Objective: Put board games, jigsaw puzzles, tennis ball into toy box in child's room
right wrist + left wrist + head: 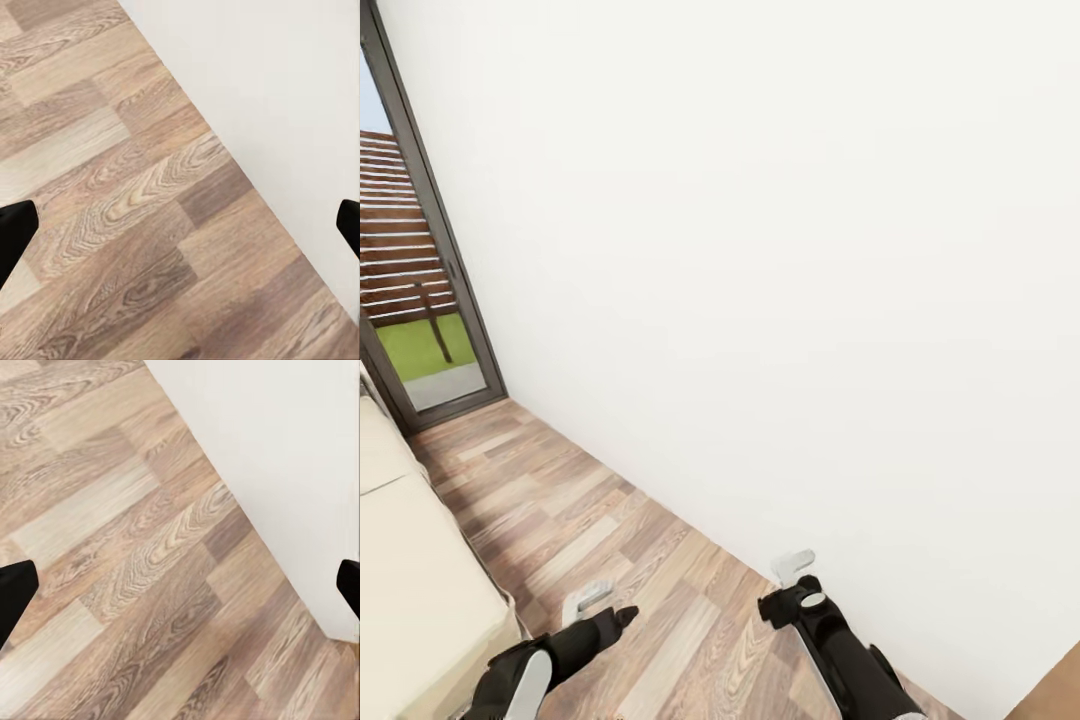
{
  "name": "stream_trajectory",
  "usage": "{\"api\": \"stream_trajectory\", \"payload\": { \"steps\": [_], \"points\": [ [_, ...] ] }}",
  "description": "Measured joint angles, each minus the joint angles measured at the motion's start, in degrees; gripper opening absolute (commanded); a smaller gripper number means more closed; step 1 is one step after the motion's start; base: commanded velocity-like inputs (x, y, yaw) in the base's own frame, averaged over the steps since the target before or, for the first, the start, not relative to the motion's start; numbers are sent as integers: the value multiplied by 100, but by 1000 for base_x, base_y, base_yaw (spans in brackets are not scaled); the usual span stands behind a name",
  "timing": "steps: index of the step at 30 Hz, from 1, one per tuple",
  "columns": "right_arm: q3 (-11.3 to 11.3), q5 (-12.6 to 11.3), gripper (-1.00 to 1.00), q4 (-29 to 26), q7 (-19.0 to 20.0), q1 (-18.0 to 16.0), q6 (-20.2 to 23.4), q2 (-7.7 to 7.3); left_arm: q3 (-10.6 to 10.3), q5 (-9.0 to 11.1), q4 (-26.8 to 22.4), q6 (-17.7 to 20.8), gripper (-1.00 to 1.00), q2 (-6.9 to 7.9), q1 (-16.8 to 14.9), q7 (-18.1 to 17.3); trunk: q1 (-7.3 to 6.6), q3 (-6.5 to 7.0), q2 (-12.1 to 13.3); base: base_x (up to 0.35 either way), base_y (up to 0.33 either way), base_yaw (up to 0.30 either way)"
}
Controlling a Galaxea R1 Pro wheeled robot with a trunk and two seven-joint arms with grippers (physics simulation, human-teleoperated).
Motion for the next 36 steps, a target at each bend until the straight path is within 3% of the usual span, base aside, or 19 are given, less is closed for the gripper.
{"api": "stream_trajectory", "payload": {
  "steps": [3, 9, 13, 21, 36],
  "points": [
    [326, 15, 100, -582, 1, 41, 375, 40, 119, 181, -433, 206, 100, -106, -9, 15, 0, -9, 0, -1, 0, 275],
    [561, 30, 100, -1397, 4, 39, 1075, 139, 176, 306, -1031, 333, 100, -246, 25, 146, 0, -27, 0, 0, 0, 279],
    [679, 2, 100, -2208, 20, 26, 1485, 193, -12, 311, -1309, 326, 100, -274, 108, 244, 0, -49, 0, 0, 0, 200],
    [830, -32, 100, -2712, 25, 64, 1979, 276, -123, 328, -1067, 222, 100, -247, 178, 291, 0, -105, 0, 0, 0, 175],
    [777, -41, 100, -3429, 26, 77, 2353, 243, -126, 347, -896, 27, 100, -244, 191, 291, 0, -211, 0, 0, 67, 179]
  ]
}}
